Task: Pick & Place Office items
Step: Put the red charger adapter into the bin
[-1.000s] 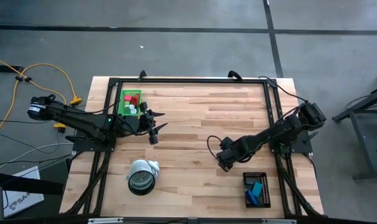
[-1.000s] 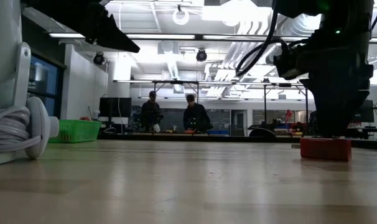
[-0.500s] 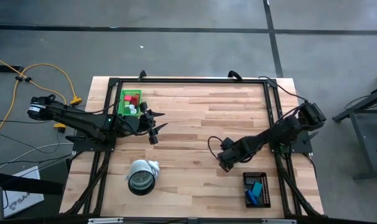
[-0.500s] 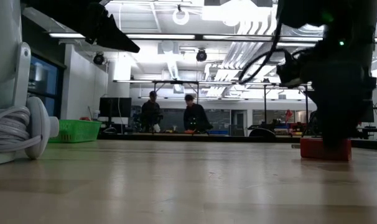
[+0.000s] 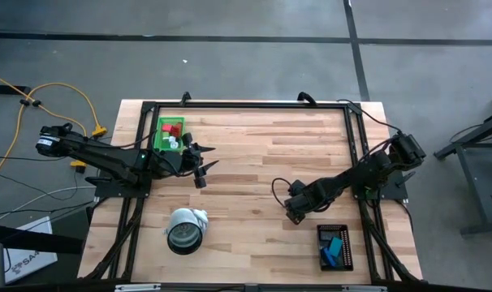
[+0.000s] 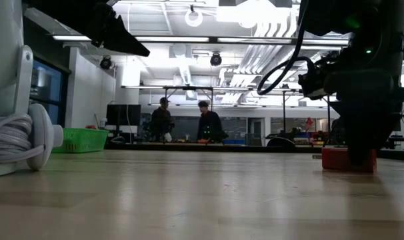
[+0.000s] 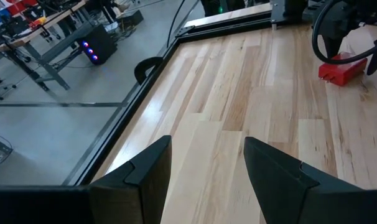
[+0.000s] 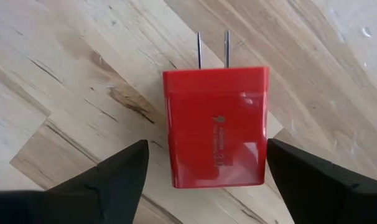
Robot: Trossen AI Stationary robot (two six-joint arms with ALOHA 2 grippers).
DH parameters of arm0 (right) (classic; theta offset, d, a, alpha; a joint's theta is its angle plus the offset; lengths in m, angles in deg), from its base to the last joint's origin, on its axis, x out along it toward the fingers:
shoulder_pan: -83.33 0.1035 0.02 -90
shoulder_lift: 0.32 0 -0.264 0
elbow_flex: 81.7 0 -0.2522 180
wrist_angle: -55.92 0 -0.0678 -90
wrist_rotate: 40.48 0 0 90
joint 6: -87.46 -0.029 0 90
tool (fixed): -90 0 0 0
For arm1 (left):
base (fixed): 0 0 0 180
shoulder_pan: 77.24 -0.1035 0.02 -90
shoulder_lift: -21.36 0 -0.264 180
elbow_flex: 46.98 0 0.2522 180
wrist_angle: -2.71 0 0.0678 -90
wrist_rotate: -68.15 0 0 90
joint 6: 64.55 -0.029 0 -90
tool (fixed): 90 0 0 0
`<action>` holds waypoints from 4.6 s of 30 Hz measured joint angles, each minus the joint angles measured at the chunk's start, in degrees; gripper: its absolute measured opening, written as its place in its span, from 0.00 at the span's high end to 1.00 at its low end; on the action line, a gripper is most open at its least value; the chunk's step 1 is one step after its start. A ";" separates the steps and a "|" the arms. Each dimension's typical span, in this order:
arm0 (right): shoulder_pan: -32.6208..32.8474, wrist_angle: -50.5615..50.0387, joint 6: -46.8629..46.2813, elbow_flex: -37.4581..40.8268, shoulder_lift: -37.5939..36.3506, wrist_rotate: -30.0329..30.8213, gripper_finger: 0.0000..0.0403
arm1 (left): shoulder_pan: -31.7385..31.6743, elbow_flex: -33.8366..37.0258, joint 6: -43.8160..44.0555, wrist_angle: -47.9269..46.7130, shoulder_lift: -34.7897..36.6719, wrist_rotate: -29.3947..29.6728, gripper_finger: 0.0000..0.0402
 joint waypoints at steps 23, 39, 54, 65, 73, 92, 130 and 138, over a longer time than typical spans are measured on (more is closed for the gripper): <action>0.00 0.11 -0.02 -0.04 0.00 -1.77 0.47 | -0.01 0.01 0.00 0.00 0.00 0.00 0.52; 0.00 0.35 -1.47 -0.04 0.02 -1.61 0.42 | 0.00 0.01 0.00 -0.02 0.01 0.00 0.52; -0.02 0.61 -4.97 -0.05 0.02 -1.25 0.43 | 0.00 0.00 0.00 0.00 0.00 0.00 0.52; -0.02 0.61 -5.85 -0.04 0.02 -1.25 0.45 | 0.00 0.01 0.00 0.00 0.01 0.00 0.52; -0.02 0.92 -5.84 -0.07 0.02 -1.25 0.49 | -0.01 0.02 0.00 0.00 0.02 0.00 0.52; -0.02 1.01 -1.81 -0.40 0.04 -0.37 0.50 | -0.01 0.02 0.00 0.00 0.00 0.00 0.52; -5.75 12.28 30.44 -18.32 0.04 1.55 0.51 | -0.01 0.02 0.00 -0.01 0.00 0.00 0.52; -5.79 15.59 33.31 -18.29 0.03 1.60 0.51 | 0.00 0.02 0.00 -0.01 0.00 0.00 0.52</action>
